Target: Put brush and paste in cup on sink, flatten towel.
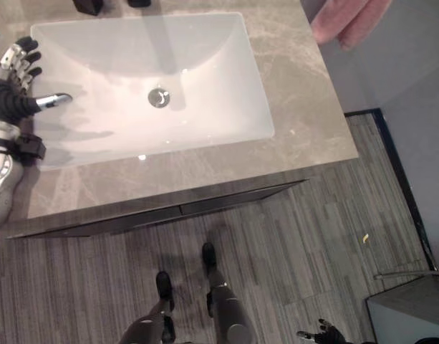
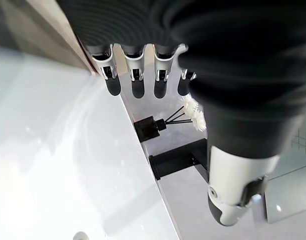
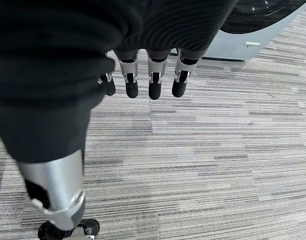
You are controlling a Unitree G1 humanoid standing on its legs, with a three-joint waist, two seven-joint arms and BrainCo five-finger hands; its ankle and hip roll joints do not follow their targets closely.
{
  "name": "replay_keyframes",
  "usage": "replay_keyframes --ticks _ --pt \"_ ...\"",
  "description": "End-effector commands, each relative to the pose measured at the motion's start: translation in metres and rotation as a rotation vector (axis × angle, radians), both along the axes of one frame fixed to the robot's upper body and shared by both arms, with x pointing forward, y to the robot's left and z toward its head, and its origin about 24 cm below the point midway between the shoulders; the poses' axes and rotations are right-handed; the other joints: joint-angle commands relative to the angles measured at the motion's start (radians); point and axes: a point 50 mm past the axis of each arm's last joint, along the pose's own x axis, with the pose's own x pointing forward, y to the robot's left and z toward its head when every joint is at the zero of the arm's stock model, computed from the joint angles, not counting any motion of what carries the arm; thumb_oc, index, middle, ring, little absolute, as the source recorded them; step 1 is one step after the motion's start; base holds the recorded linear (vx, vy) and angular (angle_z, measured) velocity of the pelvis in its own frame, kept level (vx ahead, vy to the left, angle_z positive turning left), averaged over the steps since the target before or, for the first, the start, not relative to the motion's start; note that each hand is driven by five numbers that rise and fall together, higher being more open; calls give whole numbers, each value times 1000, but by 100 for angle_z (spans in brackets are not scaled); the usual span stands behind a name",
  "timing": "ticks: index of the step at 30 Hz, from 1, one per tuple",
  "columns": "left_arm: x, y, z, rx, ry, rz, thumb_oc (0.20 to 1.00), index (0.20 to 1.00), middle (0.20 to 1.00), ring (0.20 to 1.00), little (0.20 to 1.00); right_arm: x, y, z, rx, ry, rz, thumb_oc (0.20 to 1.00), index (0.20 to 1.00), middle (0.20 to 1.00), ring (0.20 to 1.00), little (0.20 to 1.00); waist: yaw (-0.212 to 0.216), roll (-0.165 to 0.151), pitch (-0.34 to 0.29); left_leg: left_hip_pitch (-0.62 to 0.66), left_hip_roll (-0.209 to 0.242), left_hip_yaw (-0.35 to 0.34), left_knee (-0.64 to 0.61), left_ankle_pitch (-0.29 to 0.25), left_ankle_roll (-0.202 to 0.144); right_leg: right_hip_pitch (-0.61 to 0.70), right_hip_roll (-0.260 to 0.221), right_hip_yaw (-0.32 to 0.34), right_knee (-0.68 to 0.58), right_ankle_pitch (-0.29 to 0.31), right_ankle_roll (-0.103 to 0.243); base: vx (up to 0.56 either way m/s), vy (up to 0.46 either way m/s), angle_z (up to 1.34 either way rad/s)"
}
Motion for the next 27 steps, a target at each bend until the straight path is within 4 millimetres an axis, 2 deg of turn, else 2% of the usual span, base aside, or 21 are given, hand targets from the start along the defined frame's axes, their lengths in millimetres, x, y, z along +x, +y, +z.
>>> replay_keyframes --ticks 1,7,14,17,27 --pt "-4 14 20 4 -85 74 1000 1000 1000 1000 1000 -27 -21 4 -58 78 -69 1000 1000 1000 1000 1000 -9 43 0 -38 52 -21 12 -36 -5 84 -42 -47 -1 -129 57 0 0 0" --pt "-8 20 16 17 -67 95 1000 1000 1000 1000 1000 -29 -18 2 -49 96 -52 1000 1000 1000 1000 1000 0 50 -9 -28 50 -31 12 -40 -5 103 -45 -57 -1 -137 55 3 2 1" --pt "-6 24 21 20 -65 113 1000 1000 1000 1000 1000 -25 -21 4 -54 88 -45 1000 1000 1000 1000 1000 2 57 -13 -24 48 -37 12 -42 -4 111 -49 -67 -1 -141 56 0 0 0" --pt "-6 27 32 26 -83 129 1000 1000 1000 1000 1000 -23 -23 6 -60 82 -50 1000 1000 1000 1000 1000 -1 58 -7 -30 46 -42 12 -39 -3 108 -51 -70 -1 -138 59 2 7 1" --pt "-2 32 49 24 -112 169 1000 1000 1000 1000 1000 -28 -22 4 -55 101 -45 1000 1000 1000 1000 1000 -12 58 0 -35 43 -49 12 -37 -1 110 -54 -77 -1 -138 63 4 7 1"
